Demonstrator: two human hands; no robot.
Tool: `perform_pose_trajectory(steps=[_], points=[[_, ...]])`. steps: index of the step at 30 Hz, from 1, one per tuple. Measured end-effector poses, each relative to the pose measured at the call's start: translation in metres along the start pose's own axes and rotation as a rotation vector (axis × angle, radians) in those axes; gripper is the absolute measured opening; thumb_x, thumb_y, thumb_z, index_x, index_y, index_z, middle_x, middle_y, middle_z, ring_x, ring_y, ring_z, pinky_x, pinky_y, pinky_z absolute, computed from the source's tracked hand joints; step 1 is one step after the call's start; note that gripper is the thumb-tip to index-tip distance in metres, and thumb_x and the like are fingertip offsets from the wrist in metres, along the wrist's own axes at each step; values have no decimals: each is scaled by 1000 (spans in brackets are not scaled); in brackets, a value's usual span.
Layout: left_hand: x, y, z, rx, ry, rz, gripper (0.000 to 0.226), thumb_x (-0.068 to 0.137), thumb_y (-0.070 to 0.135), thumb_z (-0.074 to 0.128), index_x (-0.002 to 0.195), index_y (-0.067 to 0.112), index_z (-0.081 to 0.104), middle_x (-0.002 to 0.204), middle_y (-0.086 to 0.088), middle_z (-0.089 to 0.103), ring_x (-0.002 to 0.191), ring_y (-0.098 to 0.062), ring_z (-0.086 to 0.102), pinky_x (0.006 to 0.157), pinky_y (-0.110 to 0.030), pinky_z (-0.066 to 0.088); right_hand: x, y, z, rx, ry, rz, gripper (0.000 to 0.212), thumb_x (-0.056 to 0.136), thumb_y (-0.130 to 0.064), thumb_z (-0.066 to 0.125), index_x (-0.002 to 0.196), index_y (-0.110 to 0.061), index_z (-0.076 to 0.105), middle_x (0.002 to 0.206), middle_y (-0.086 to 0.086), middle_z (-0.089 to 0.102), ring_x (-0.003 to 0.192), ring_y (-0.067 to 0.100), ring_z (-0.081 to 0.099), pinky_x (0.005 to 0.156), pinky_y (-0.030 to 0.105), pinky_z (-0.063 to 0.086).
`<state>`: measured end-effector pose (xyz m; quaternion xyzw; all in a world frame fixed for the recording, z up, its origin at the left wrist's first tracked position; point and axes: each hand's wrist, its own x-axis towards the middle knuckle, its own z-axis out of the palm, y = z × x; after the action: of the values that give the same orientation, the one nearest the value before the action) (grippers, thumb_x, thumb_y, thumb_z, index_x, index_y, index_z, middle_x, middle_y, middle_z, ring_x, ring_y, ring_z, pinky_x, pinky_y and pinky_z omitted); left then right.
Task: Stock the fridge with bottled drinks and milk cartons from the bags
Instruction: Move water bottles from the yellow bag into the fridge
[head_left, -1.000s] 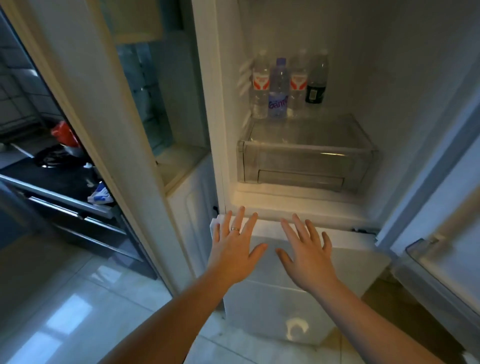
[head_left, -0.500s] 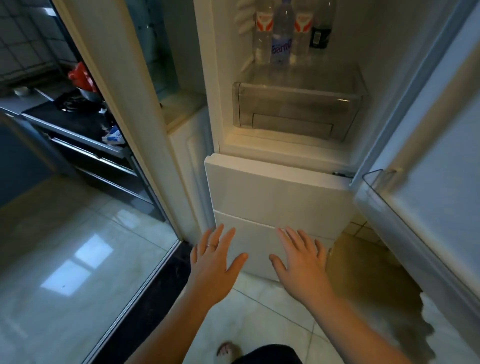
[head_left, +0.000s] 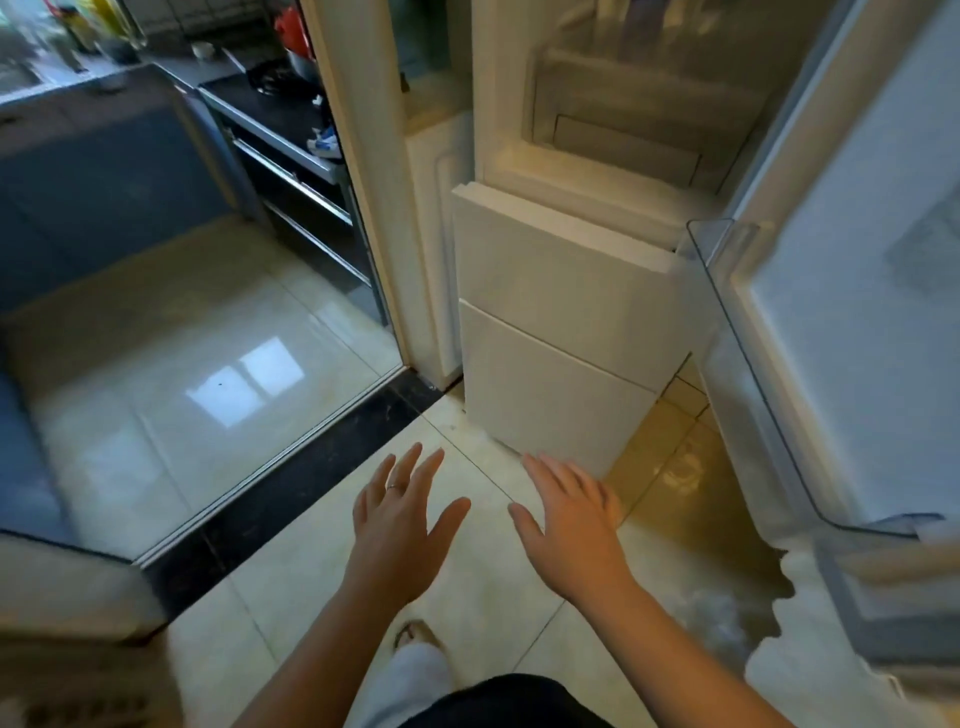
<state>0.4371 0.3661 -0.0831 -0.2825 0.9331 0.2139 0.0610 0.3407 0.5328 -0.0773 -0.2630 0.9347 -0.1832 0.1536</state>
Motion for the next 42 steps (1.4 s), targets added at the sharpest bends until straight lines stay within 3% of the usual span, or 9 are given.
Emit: perform_pose_trajectory(steps=[11,25,34,42], points=[[-128,-21,17,-6,51,-89,80,81,74,16,154,41,14,165,11,6,153,-20,2,123,-48,7,-102,-4,23,-64,-16,-130,58,99,-55,33,152,-40,17,160,-13,18,148,15,12,120,44,4],[-287,-5,96,-30,-54,57,73,88,72,22,154,42,13,165,9,6,153,-21,1,121,-47,7,-300,50,63,-91,-21,20,59,95,-57,28,151,-39,20,159,-13,21,148,15,12,119,44,6],[-320,89,141,23,-137,279,69,93,69,25,155,40,14,166,8,5,152,-20,-2,123,-46,8,-376,146,27,-33,88,201,56,98,-52,37,151,-37,23,158,-14,22,147,14,14,119,45,9],[-327,245,205,59,-147,457,75,88,74,18,154,40,15,165,9,7,152,-19,-1,121,-42,9,-426,288,-40,-3,244,338,54,98,-47,40,149,-35,27,155,-14,25,144,13,19,115,42,15]])
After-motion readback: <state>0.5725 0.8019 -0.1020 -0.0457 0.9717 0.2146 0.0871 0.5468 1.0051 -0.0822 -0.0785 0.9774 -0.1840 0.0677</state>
